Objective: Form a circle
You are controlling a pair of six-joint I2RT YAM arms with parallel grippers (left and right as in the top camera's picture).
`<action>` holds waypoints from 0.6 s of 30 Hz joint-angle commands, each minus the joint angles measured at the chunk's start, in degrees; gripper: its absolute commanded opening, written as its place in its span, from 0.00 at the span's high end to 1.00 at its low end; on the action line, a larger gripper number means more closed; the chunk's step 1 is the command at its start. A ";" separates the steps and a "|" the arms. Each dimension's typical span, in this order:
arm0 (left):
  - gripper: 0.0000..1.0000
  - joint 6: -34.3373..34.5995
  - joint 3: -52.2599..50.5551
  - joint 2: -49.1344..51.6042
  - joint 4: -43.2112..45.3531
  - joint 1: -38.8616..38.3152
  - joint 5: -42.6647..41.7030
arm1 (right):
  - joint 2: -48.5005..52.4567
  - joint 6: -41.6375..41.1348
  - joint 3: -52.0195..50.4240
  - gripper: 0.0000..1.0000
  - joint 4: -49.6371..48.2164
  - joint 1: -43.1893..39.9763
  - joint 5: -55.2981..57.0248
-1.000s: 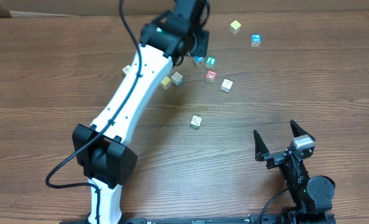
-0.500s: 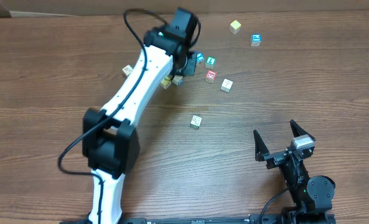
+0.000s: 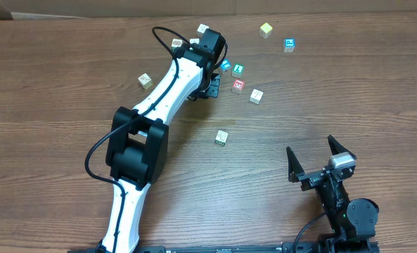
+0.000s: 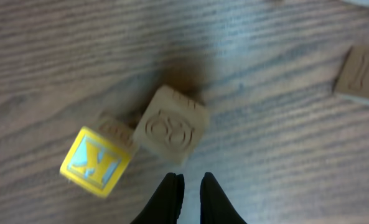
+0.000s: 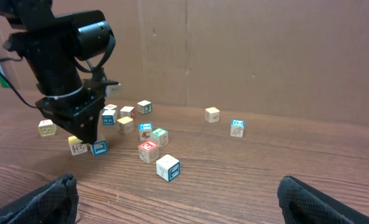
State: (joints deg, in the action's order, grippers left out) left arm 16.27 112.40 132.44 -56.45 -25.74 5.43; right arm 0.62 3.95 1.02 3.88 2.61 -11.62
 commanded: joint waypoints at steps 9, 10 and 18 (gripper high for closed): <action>0.91 -0.46 0.13 2.27 7.28 0.44 1.16 | -0.46 0.22 -0.57 0.00 -0.31 -0.07 0.15; 0.91 -0.46 0.13 2.27 7.21 0.44 1.16 | -0.46 0.22 -0.57 0.00 -0.31 -0.07 0.15; 0.90 -0.48 0.13 2.27 3.34 0.44 1.11 | -0.46 0.22 -0.57 0.00 -0.31 -0.07 0.15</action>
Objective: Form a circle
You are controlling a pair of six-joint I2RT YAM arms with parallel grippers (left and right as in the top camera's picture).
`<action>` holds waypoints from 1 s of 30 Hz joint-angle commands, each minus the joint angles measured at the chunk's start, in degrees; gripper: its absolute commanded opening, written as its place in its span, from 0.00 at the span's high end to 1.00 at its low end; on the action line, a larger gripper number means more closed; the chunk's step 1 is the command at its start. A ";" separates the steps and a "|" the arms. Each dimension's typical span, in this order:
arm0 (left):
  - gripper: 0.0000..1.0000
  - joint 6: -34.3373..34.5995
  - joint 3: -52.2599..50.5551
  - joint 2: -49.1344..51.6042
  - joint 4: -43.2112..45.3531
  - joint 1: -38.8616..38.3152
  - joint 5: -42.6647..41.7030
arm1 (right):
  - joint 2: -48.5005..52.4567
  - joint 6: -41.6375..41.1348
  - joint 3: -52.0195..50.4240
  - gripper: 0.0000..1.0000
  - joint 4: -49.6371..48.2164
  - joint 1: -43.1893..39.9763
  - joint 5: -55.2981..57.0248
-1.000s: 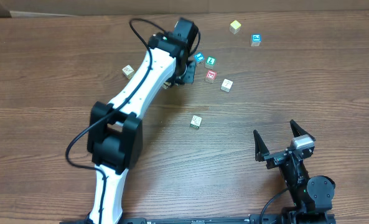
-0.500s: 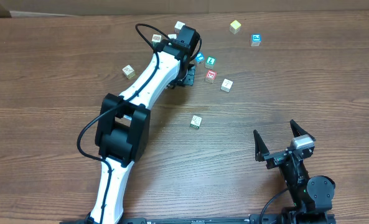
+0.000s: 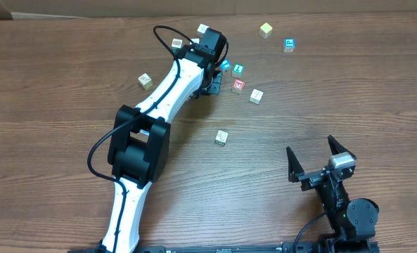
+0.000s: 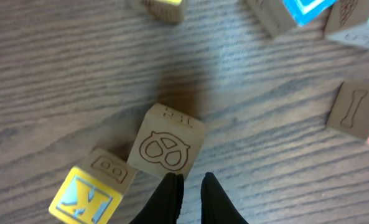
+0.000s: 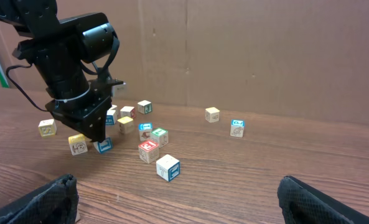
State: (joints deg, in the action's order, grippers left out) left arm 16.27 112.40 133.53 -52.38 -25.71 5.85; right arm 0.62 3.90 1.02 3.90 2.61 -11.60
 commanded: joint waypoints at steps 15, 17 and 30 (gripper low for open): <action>0.89 -0.44 0.11 1.18 -3.50 0.42 0.74 | -0.46 0.26 -0.57 0.00 -0.33 -0.07 0.13; 0.89 -0.44 0.11 1.18 -3.34 0.42 0.72 | -0.46 0.26 -0.57 0.00 -0.33 -0.07 0.13; 0.87 -0.44 0.09 1.18 0.79 0.15 0.50 | -0.46 0.26 -0.57 0.00 -0.33 -0.07 0.13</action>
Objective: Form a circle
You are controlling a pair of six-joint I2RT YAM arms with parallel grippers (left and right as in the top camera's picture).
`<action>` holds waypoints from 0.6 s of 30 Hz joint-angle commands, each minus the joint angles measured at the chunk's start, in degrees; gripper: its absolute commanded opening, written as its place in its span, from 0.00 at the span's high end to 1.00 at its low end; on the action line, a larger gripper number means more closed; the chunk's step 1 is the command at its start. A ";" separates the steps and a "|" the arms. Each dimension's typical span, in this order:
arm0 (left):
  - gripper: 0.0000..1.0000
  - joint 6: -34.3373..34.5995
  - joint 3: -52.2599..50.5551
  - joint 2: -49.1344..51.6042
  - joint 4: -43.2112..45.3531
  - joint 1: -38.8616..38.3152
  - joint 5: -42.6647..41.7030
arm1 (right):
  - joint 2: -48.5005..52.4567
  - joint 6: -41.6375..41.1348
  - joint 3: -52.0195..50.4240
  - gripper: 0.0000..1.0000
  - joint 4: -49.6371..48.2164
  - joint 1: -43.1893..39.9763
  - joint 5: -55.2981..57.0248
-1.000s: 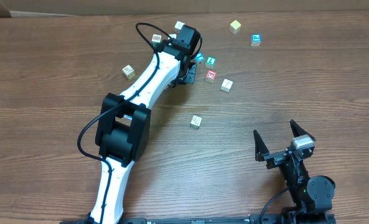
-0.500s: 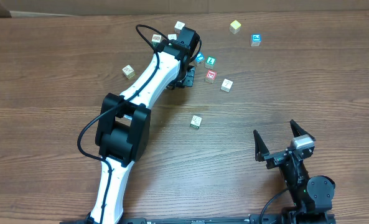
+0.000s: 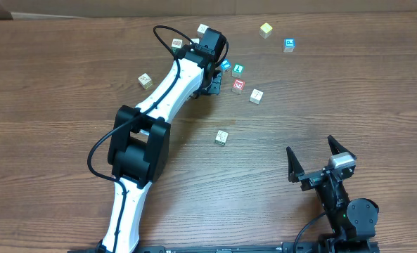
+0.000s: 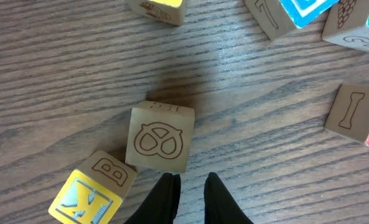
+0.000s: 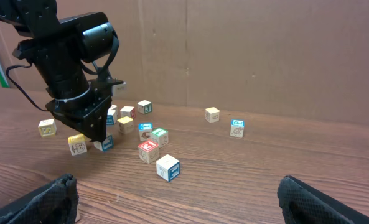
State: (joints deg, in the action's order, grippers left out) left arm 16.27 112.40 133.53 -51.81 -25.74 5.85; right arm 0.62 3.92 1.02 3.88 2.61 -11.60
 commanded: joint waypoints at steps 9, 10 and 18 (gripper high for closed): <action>0.91 -1.09 0.09 1.18 -3.78 0.17 -4.15 | -0.46 0.24 -0.57 0.00 -0.31 -0.07 0.13; 0.91 -1.09 0.09 1.18 -4.24 0.17 -3.91 | -0.46 0.24 -0.57 0.00 -0.31 -0.07 0.13; 0.91 -1.05 -0.68 1.18 -4.94 0.31 -0.42 | -0.46 0.24 -0.57 0.00 -0.31 -0.07 0.13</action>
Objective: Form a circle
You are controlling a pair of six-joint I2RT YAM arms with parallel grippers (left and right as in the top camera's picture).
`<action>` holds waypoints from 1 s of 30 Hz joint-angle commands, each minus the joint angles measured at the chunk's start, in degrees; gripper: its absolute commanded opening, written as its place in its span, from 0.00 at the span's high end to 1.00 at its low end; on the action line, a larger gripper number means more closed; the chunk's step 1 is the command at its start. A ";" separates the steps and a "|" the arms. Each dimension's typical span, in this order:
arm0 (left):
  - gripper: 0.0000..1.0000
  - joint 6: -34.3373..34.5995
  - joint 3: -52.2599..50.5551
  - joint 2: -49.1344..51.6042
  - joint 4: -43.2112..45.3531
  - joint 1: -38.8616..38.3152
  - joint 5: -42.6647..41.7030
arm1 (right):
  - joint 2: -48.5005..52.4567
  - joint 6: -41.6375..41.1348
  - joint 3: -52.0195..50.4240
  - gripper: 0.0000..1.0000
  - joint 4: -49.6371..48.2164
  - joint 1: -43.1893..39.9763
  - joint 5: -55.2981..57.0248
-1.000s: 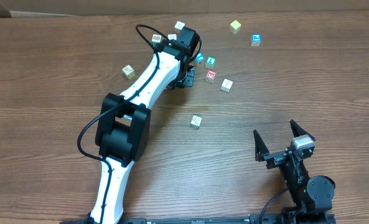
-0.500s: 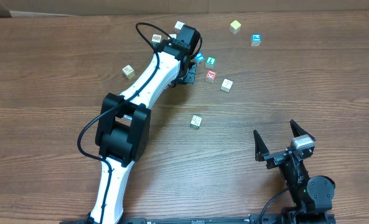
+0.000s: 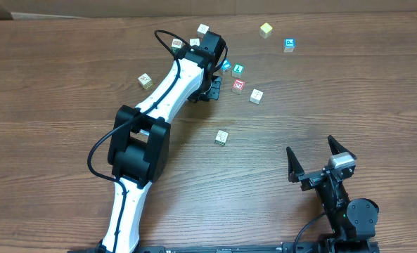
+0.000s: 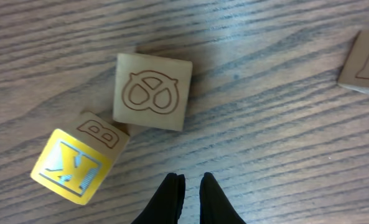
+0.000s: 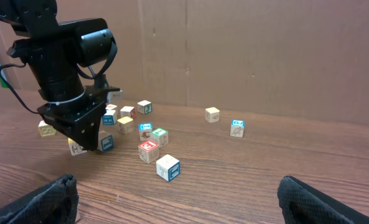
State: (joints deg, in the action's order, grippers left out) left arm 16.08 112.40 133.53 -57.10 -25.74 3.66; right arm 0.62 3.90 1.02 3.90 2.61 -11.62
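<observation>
Wooden letter blocks are scattered over the far half of the brown table (image 3: pixel 67 105). In the left wrist view, a plain block with a pretzel drawing (image 4: pixel 153 91) lies ahead of my left gripper (image 4: pixel 190 182), with a yellow block (image 4: pixel 75 162) touching its near-left corner. The left gripper is shut with nothing in it, a short way back from the pretzel block. It hangs low beside the block cluster (image 3: pixel 231 74). My right gripper (image 5: pixel 178 199) stands open and empty near the front edge, far from every block.
Single blocks lie apart from the cluster: one tan (image 3: pixel 145 80) at the left, one (image 3: pixel 221 137) mid-table, a yellow one (image 3: pixel 266 29) and a blue one (image 3: pixel 289 45) at the far right. The left arm (image 3: pixel 159 105) stretches across the middle of the table.
My left gripper has drawn back from the pretzel block, which now sits farther ahead of the fingertips. The blocks at the far side have left the wrist view. The right arm has not moved.
The shut left fingertips stood just behind the pretzel block, which lay turned like a diamond against the yellow block. Then they were right at its near corner. Later the block lay squarer, with a small gap to the tips. Now the gap is wider.
</observation>
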 commanded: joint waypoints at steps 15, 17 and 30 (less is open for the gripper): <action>0.86 -0.20 -6.58 1.14 3.85 1.79 13.90 | -0.46 0.26 -0.57 0.00 -0.33 -0.07 0.15; 0.86 -0.20 -5.97 1.14 3.85 2.56 13.79 | -0.46 0.26 -0.57 0.00 -0.33 -0.07 0.15; 0.85 -0.20 10.78 1.14 -4.96 4.09 3.41 | -0.46 0.26 -0.57 0.00 -0.33 -0.07 0.15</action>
State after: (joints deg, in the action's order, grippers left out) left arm 16.10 115.31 134.52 -61.04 -21.37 11.64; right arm 0.62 3.88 1.02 3.88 2.61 -11.62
